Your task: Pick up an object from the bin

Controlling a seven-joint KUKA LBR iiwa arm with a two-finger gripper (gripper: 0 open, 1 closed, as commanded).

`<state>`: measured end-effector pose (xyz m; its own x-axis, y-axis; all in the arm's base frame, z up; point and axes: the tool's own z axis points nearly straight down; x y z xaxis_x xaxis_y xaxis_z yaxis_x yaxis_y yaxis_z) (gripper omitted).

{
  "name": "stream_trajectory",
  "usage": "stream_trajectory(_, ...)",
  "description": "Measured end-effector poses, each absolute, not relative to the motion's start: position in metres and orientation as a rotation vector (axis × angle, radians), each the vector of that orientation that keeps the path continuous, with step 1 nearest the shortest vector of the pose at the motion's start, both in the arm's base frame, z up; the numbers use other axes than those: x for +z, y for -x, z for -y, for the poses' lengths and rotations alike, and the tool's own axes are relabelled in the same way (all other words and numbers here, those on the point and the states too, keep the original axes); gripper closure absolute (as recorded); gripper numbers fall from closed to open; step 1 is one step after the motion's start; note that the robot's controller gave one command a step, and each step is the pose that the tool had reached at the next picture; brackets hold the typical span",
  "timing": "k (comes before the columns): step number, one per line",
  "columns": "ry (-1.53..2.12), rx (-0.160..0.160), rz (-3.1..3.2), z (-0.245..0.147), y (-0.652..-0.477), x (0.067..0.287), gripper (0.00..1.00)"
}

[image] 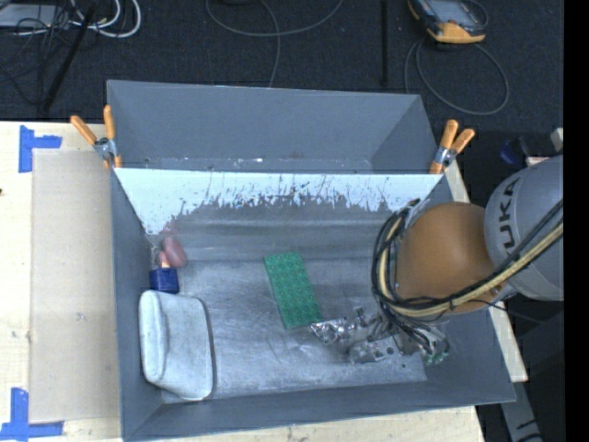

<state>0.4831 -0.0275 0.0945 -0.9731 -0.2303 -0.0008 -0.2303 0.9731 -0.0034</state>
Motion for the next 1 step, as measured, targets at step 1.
stream_trajectory(1,0.354,-0.002,-3.114,0.0297,-0.4804,0.1879,1.00)
